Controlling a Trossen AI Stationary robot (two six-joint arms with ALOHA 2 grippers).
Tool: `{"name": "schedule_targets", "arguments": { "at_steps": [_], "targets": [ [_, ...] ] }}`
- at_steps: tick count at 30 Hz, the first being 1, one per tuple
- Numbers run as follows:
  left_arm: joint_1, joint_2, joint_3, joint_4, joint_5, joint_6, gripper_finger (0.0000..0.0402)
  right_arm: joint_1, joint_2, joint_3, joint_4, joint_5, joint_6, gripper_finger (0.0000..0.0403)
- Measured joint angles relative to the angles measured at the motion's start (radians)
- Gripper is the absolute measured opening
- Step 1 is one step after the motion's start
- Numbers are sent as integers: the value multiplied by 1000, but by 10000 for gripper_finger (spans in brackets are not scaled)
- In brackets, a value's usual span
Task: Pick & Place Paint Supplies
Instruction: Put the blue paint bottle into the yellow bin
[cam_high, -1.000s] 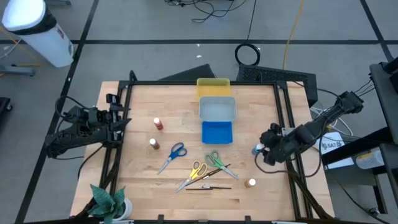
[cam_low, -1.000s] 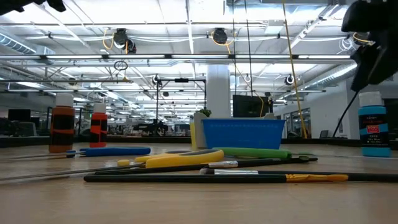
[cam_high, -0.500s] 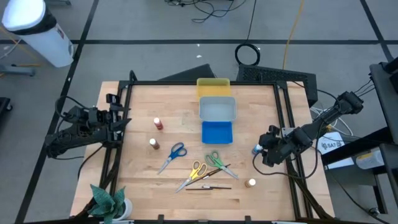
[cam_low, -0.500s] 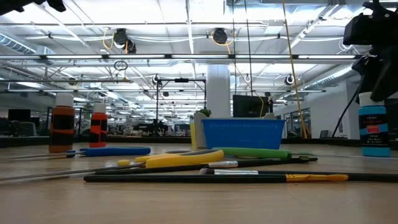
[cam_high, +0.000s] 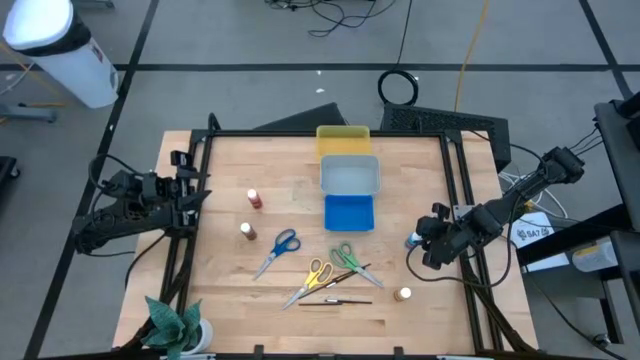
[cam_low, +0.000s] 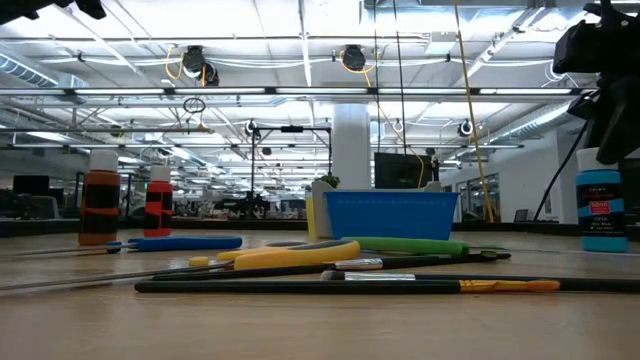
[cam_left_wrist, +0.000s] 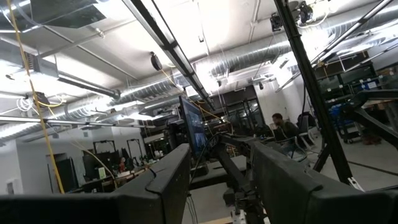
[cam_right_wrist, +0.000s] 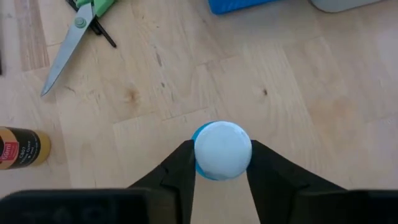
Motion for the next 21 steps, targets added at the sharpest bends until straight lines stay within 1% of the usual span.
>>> {"name": "schedule_targets", "arguments": {
  "at_steps": [3, 9, 14, 21],
  "targets": [
    [0, 0, 0, 0, 0, 0, 182, 0, 0, 0, 0, 0, -5, 115],
    [0, 0, 0, 0, 0, 0, 182, 0, 0, 0, -2, 3, -7, 152],
    [0, 0, 0, 0, 0, 0, 182, -1, 0, 0, -1, 11, -14, 174],
    [0, 0, 0, 0, 0, 0, 182, -1, 0, 0, 31, 11, -30, 185]
  ]
}}
